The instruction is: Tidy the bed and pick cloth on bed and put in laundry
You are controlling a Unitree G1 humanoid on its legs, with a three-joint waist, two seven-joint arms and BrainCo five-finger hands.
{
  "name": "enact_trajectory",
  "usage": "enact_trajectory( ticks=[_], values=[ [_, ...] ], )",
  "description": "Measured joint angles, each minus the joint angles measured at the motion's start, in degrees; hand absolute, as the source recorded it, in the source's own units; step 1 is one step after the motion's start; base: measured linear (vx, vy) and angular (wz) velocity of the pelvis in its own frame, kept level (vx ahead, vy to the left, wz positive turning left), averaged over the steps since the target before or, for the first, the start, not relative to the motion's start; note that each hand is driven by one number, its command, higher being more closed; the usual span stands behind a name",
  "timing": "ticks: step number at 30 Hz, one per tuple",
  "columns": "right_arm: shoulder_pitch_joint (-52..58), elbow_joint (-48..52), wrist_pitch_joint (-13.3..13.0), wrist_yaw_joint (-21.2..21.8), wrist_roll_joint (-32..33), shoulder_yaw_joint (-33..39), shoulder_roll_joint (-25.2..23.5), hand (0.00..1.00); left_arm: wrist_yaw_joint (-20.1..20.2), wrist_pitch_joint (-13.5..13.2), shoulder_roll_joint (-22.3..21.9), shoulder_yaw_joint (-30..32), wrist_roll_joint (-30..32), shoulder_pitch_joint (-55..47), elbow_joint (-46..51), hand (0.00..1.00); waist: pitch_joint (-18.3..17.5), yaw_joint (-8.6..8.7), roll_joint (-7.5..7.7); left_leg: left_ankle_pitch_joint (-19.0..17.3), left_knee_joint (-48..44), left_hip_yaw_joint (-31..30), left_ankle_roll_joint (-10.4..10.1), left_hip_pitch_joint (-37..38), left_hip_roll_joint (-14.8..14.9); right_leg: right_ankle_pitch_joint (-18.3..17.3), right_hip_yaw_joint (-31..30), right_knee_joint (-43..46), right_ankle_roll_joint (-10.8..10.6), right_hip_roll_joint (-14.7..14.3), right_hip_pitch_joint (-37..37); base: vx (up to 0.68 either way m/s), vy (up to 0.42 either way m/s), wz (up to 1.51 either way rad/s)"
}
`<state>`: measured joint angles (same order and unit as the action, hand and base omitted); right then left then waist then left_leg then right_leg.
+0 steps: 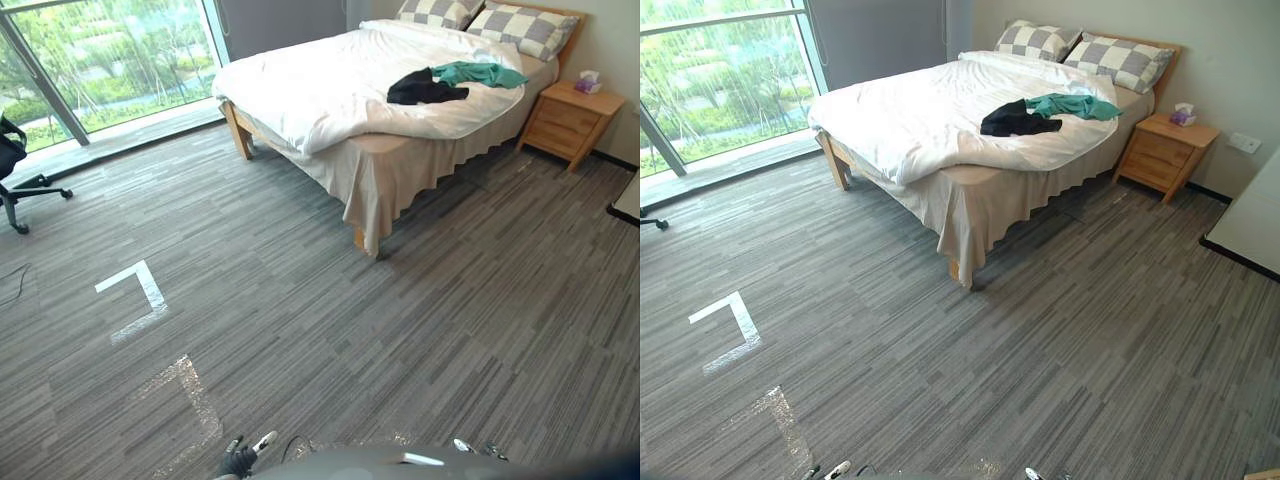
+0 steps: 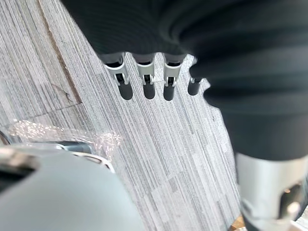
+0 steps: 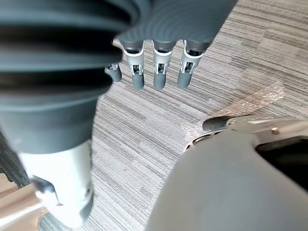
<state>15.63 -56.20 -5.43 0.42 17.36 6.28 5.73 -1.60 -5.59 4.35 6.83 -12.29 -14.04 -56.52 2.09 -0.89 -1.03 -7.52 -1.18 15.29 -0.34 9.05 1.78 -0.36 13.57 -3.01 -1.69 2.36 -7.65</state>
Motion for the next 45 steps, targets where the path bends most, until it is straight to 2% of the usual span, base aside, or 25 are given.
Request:
enact_trajectory(
  ticks=[2, 9, 14, 23, 27, 33, 34, 35, 37, 39, 40, 42, 43, 44, 45],
  values=[
    [0.0, 0.0, 0.0, 0.0, 0.0, 0.2, -0.2, 0.00, 0.1, 0.0, 0.0, 0.0, 0.0, 0.4, 0.0, 0.00, 0.0, 0.01, 0.14, 0.2, 0.7, 0.2, -1.3, 0.8, 0.0, 0.2, 0.1, -0.3, -0.3, 0.0, -0.2, 0.02, -0.007, -0.01],
    [-0.1, 0.0, 0.0, 0.2, -0.2, 0.3, -0.3, 0.00, 2.7, 0.2, -0.2, 0.0, 0.2, 1.8, 0.1, 0.00, 0.4, -0.01, 0.16, 0.1, 1.1, 1.1, -1.6, 1.9, 0.2, 0.0, 0.7, -0.6, -0.5, -0.3, -1.0, -0.02, -0.022, 0.00],
    [-0.1, 0.0, 0.0, 0.2, -0.7, 0.4, -0.3, 0.00, 3.1, 1.4, -0.2, 0.0, 0.4, 2.0, 0.1, 0.00, 0.6, 0.02, 0.49, 0.2, 1.3, 1.6, -1.5, 1.9, 0.2, 0.0, 0.7, -1.0, -0.4, -0.3, -1.1, -0.08, -0.029, -0.07],
    [-0.1, 0.0, -0.1, 0.0, -0.7, 0.4, -0.3, 0.00, 3.0, 1.5, -0.2, -0.1, 0.7, 2.0, 0.1, 0.00, 0.6, 0.04, 0.57, 1.9, 4.2, 1.8, -0.8, 2.7, 0.0, 0.7, 1.1, -2.2, 0.6, -0.7, -1.2, -0.05, -0.024, 0.01],
    [-0.1, 0.0, -0.1, -0.4, -0.7, 0.4, -0.3, 0.00, 3.1, 1.4, -0.1, -0.2, 3.0, 2.1, 0.1, 0.00, 0.6, 0.07, 0.57, 1.9, 4.4, 1.8, -0.8, 3.1, 0.0, 0.7, 1.0, -2.4, 0.6, -0.8, -1.6, 0.00, 0.000, 0.00],
    [-0.3, -1.4, 0.0, -0.7, 0.5, 0.4, -0.4, 0.00, 3.9, 1.3, 0.8, -2.0, 2.9, 2.3, 0.0, 0.00, 1.0, 0.19, 0.88, 1.9, 4.9, 2.1, -0.8, 4.0, 0.1, 0.4, 0.5, -1.8, 0.8, -1.0, -1.6, -0.01, -0.019, -0.05],
    [-0.5, -1.5, 0.0, -0.7, 0.6, 0.7, -0.4, 0.00, 4.1, 1.3, 1.0, -2.6, 3.0, 2.6, -0.1, 0.00, 1.3, 0.34, 0.83, 1.9, 4.9, 2.2, -0.8, 4.1, 0.1, -0.5, 0.4, 0.0, 0.8, -0.8, -0.8, -0.02, -0.006, -0.10],
    [-0.7, -1.7, 0.0, -0.8, 1.9, 1.7, -0.5, 0.00, 4.3, 1.3, 1.0, -2.7, 4.2, 3.5, -1.0, 0.00, 1.9, 0.62, 0.65, 1.7, 4.5, 2.8, -1.2, 4.1, 0.2, -3.7, -0.2, 7.5, 0.5, 0.0, 2.3, -0.02, 0.007, -0.12],
    [-1.3, -1.8, 0.0, -0.8, 3.0, 2.7, -0.9, 0.00, 4.2, 1.3, 1.4, -3.5, 4.8, 4.1, -1.1, 0.00, 3.2, 0.91, 0.63, 1.2, 3.9, 3.3, -1.7, 4.5, 0.2, -6.3, -0.4, 16.7, -0.4, 1.3, 6.3, -0.05, 0.023, -0.17],
    [-2.5, -2.2, -0.1, -0.9, 4.4, 4.0, -1.8, 0.00, 4.2, 1.3, 3.0, -5.4, 5.0, 4.9, -2.0, 0.00, 5.4, 1.73, 1.54, 0.1, 3.1, 5.2, -1.7, 5.7, 0.2, -7.3, -0.2, 29.3, -1.1, 3.2, 12.0, -0.12, 0.041, -0.34],
    [-2.6, -2.3, -0.2, -1.0, 4.5, 4.2, -2.1, 0.00, 4.2, 1.3, 3.3, -5.4, 5.0, 5.0, -2.3, 0.00, 5.7, 1.68, 1.61, 0.0, 3.0, 5.7, -1.8, 5.9, 0.2, -7.5, -0.2, 29.9, -1.1, 3.3, 12.3, -0.10, 0.015, -0.53],
    [-3.0, -3.4, -0.3, -1.2, 5.5, 4.4, -3.1, 0.00, 4.1, 1.5, 4.6, -5.4, 5.0, 5.2, -3.2, 0.00, 6.1, 1.64, 3.09, -0.9, 2.0, 8.0, -1.8, 5.9, 0.0, -9.3, 0.4, 25.7, 0.7, 2.9, 10.8, -0.04, -0.033, -0.58],
    [-3.2, -3.6, -0.2, -1.2, 5.7, 4.5, -3.2, 0.00, 4.1, 1.6, 4.9, -5.6, 5.0, 5.4, -3.3, 0.00, 6.1, 1.69, 3.27, -1.0, 1.8, 8.4, -1.8, 5.9, 0.0, -9.5, 0.7, 23.8, 1.1, 2.7, 10.0, -0.01, -0.075, -0.51],
    [-3.5, -4.0, 0.0, -1.1, 6.6, 4.9, -3.4, 0.00, 4.1, 2.2, 5.1, -5.8, 5.2, 6.0, -3.7, 0.00, 6.7, 1.89, 2.88, -0.9, 1.8, 9.1, -1.7, 6.0, 0.5, -9.1, 1.3, 18.7, 2.8, 1.5, 8.0, 0.01, -0.089, -0.26],
    [-3.5, -3.9, 0.1, -1.1, 6.7, 5.6, -3.4, 0.00, 4.0, 2.6, 5.1, -6.2, 6.2, 6.2, -4.4, 0.00, 7.2, 2.84, 2.40, -0.4, 2.0, 9.3, -1.4, 6.0, 1.2, -7.6, 1.6, 16.1, 2.8, 0.5, 7.1, 0.01, -0.088, -0.19]
  ],
)
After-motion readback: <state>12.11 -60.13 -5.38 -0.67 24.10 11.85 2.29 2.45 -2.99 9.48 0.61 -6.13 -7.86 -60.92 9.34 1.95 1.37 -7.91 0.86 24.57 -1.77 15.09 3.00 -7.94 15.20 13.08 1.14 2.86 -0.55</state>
